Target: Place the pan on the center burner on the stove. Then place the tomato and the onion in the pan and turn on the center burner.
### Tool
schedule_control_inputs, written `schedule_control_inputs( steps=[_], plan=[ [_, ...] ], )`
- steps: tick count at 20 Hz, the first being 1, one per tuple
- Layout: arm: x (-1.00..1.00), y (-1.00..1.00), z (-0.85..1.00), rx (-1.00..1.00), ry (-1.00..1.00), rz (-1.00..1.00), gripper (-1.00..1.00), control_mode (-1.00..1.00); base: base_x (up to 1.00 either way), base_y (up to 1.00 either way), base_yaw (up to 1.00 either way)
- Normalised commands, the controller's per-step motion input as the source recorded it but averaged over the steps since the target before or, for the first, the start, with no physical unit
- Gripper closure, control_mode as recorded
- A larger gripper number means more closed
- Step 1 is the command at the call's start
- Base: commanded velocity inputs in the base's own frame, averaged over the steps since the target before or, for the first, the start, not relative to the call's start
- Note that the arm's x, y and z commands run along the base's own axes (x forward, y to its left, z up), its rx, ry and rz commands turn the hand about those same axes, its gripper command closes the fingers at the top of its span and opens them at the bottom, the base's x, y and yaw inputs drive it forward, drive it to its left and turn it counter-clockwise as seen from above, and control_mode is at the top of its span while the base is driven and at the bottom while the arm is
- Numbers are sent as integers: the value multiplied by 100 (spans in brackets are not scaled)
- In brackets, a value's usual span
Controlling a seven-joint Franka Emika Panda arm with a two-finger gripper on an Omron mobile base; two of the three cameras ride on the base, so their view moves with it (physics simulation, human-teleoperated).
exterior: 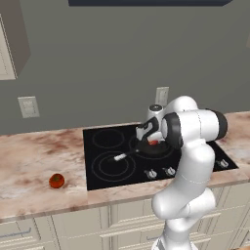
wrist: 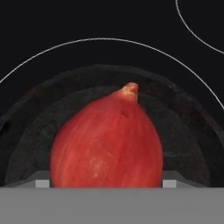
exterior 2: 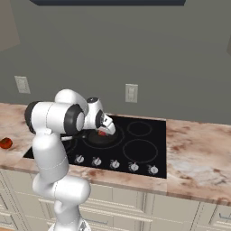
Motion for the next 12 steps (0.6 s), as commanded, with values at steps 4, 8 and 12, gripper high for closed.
schedule_control_inputs(
  steps=[4, 8, 12],
  plan=[
    [-2, 0, 0, 0, -3, 0, -100, -100, 0, 0, 0],
    [-23, 0, 17, 0, -12, 0, -100, -100, 0, 0, 0],
    [-33, 0, 39, 0, -19, 0, -100, -100, 0, 0, 0]
  ],
)
